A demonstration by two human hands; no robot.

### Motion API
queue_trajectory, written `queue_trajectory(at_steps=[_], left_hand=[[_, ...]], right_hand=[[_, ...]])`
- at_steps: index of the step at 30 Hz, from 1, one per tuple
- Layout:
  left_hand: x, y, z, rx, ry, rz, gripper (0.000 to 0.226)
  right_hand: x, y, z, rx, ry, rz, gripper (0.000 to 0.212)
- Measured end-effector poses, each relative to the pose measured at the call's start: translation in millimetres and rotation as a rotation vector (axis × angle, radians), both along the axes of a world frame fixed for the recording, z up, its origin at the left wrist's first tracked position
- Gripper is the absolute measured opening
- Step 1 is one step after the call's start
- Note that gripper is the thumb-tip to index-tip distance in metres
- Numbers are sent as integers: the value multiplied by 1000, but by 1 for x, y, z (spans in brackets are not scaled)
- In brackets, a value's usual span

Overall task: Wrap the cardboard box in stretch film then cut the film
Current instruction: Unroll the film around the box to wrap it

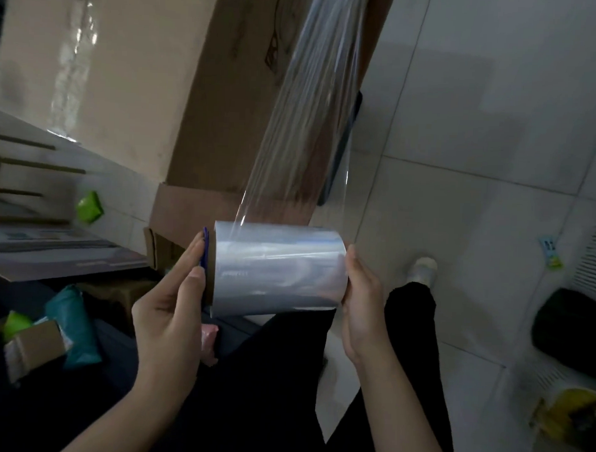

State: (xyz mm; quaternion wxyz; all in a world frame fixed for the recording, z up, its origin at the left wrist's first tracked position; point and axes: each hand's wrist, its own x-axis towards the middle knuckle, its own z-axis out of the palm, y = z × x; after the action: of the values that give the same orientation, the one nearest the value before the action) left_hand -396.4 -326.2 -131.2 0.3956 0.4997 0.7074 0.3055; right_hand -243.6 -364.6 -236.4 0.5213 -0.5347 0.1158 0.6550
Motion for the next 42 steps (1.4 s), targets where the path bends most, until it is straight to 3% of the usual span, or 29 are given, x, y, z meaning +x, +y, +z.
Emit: queue_trajectory(at_steps=[8, 16, 22, 33, 42], left_hand=[[-69, 38, 6, -18, 99, -165, 36], [-109, 51, 1, -18, 135, -184, 32], [-143, 64, 2, 12, 126, -332, 33], [-206, 160, 0, -91, -6, -678, 35], [-240, 192, 2, -72, -7, -824, 39]], right_hand=[[-83, 17, -6, -16, 8, -135, 31], [-124, 36, -13, -74, 96, -131, 41], [-148, 41, -10, -59, 78, -174, 60], [-243, 78, 3, -112, 58, -556, 66], [-297, 95, 1, -126, 114, -717, 70]])
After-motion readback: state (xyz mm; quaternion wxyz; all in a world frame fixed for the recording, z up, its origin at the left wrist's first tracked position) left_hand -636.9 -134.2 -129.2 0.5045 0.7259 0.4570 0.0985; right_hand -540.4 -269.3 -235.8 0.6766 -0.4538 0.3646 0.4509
